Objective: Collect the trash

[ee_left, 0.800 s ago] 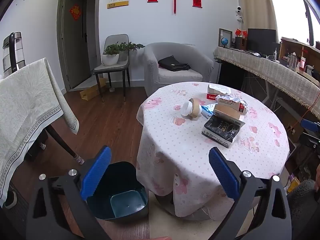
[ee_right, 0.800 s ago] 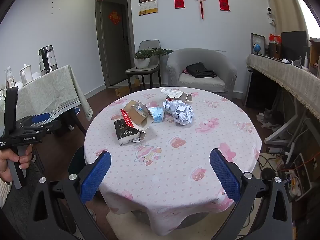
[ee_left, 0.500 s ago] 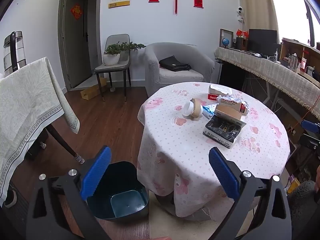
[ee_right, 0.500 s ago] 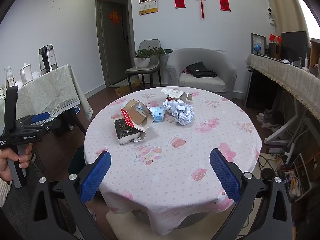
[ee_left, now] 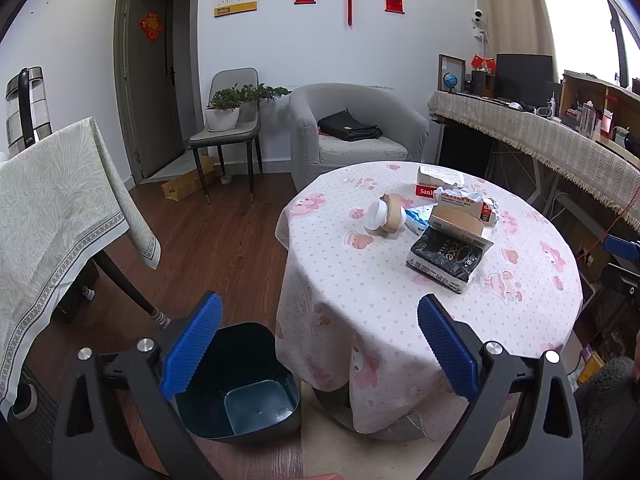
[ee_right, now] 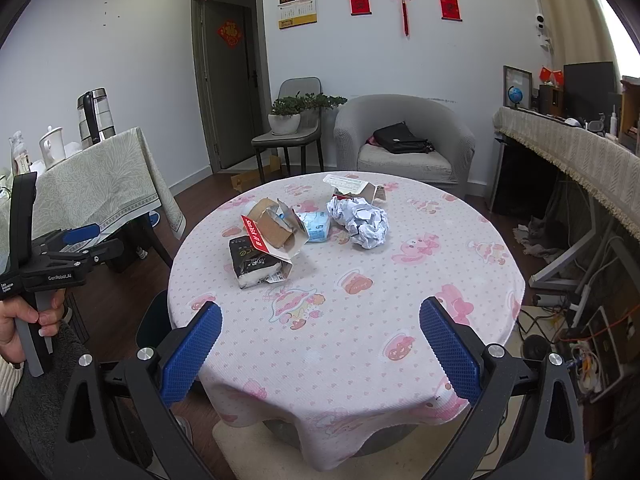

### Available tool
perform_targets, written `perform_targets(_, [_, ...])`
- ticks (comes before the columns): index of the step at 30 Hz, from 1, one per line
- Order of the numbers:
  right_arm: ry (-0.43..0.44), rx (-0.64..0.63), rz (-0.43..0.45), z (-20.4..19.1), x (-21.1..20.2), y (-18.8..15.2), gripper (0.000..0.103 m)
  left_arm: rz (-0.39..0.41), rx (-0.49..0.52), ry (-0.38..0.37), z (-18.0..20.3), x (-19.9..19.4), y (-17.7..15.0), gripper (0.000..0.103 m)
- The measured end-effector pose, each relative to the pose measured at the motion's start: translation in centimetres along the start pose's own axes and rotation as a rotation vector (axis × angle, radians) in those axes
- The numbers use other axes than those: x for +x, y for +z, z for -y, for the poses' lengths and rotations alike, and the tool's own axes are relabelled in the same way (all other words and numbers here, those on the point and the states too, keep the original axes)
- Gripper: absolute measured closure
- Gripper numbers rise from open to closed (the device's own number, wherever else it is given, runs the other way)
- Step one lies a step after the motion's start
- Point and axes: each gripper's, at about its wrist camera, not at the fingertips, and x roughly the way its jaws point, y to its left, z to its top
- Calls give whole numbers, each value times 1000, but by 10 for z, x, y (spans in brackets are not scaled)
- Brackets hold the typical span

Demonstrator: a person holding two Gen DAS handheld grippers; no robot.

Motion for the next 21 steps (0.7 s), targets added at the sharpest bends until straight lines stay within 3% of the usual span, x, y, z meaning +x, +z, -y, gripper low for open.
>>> perform_targets(21, [-1, -2, -3, 0, 0, 0, 3, 1, 3, 1, 1, 0, -1, 3])
